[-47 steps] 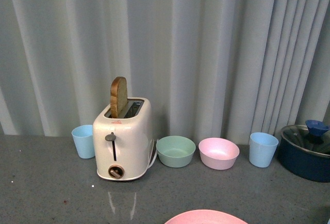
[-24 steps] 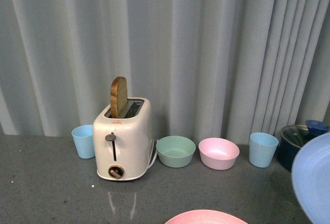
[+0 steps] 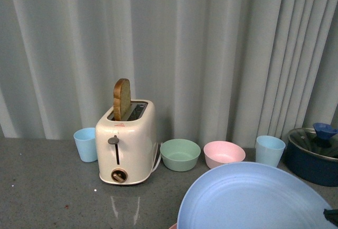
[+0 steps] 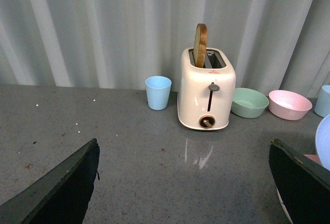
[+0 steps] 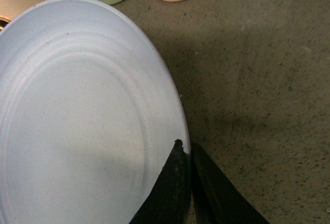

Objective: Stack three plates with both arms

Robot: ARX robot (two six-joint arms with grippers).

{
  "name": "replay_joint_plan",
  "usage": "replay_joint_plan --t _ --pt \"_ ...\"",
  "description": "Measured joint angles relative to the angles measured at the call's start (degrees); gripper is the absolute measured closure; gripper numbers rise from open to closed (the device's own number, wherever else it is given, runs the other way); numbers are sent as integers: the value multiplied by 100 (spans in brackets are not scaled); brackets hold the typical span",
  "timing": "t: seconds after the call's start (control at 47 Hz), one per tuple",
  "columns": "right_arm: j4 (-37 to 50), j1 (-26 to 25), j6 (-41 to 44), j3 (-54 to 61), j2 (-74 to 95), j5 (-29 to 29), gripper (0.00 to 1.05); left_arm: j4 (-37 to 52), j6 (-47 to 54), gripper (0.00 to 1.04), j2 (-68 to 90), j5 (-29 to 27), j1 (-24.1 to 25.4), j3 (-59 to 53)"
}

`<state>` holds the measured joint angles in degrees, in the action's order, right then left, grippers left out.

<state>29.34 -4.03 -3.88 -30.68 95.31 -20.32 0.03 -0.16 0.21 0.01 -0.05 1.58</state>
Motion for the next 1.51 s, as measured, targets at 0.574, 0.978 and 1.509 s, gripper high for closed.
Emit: replay_joint_plan --t 0.574,0.978,1.509 --pt "595 743 -883 -2 1071 -66 102 0 0 7 0 0 0 0" --pt "378 640 -887 -42 1255 -61 102 0 0 7 0 0 0 0" --pt "181 490 -901 24 1075 -275 51 0 0 7 0 0 0 0"
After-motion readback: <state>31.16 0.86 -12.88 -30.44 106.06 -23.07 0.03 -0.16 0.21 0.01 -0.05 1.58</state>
